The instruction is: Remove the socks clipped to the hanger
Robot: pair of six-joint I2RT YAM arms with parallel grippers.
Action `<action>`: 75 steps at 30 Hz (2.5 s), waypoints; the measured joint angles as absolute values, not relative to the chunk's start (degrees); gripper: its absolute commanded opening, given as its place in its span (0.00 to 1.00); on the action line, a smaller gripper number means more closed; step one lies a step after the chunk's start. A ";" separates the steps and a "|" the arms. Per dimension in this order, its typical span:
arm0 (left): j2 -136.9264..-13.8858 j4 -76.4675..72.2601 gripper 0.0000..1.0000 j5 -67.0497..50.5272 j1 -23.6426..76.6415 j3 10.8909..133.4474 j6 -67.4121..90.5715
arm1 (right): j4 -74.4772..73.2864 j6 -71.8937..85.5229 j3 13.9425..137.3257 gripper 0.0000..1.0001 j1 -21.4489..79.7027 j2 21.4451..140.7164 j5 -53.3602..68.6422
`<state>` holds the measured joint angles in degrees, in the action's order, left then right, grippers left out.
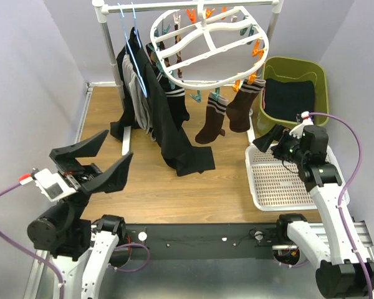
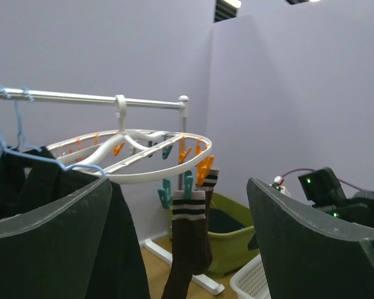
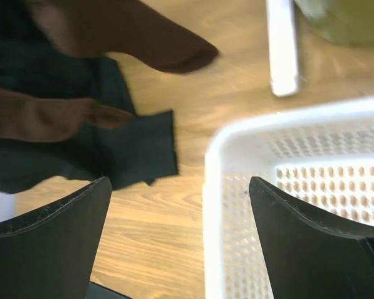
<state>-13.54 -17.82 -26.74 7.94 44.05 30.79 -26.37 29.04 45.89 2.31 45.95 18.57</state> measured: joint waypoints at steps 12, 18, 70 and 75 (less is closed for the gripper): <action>-21.74 -5.21 0.93 -29.21 7.94 51.70 32.51 | -30.35 27.42 46.50 1.00 2.31 45.28 18.46; -30.55 -3.79 0.92 -33.78 7.94 51.70 33.08 | -27.51 26.06 46.04 1.00 2.31 47.03 24.95; -76.20 6.66 0.64 38.02 62.02 82.61 35.62 | 21.04 15.38 41.41 0.80 24.10 61.25 26.70; -76.20 6.98 0.63 38.35 62.02 82.61 36.53 | 22.26 15.22 41.50 0.58 24.73 63.92 26.70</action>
